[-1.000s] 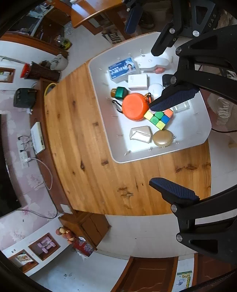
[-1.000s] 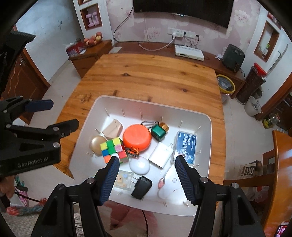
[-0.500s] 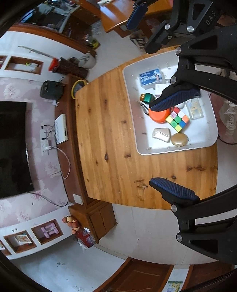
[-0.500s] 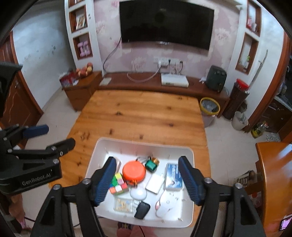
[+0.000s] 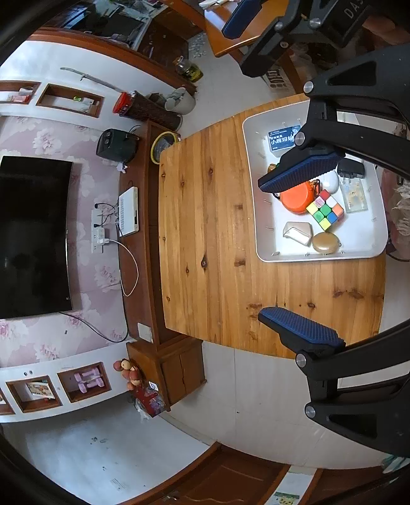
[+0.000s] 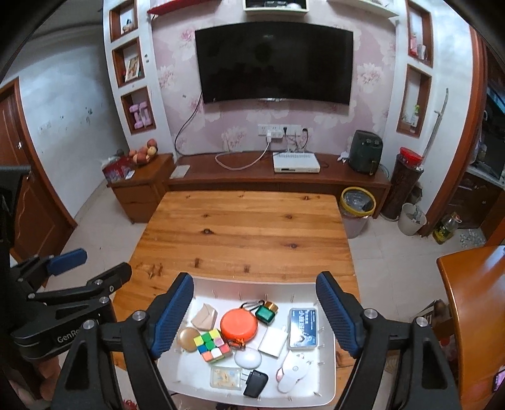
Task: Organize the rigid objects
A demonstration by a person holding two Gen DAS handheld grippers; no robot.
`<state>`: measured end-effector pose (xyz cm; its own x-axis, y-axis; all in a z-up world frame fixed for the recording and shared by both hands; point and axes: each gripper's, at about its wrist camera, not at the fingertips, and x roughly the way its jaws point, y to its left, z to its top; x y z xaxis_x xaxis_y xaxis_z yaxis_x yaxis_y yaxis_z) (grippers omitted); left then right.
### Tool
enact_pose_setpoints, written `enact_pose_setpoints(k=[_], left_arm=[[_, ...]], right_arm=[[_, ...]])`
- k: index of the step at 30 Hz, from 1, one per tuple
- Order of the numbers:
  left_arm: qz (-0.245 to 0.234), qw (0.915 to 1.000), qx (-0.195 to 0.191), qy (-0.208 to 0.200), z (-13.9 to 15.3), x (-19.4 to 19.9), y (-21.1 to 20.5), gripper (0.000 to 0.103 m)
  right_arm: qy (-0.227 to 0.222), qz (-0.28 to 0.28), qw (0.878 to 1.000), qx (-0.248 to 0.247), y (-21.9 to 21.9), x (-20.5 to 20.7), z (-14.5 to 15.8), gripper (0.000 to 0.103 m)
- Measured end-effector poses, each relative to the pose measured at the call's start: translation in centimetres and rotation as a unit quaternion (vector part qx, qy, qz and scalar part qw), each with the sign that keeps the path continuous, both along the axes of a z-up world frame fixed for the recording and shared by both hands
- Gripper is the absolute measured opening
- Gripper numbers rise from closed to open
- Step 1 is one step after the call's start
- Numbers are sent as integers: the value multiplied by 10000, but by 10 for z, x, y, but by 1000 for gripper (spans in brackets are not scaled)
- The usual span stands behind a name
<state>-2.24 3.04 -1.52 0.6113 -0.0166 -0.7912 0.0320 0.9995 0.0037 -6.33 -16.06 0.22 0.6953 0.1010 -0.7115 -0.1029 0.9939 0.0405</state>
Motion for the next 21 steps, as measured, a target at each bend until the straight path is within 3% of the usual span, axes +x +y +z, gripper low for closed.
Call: enact_pose_setpoints(k=[21], left_arm=[[103,9997,78,-206,9,2,-5,78]], right_arm=[[1,-30,10000,-61,-2,9,2,81]])
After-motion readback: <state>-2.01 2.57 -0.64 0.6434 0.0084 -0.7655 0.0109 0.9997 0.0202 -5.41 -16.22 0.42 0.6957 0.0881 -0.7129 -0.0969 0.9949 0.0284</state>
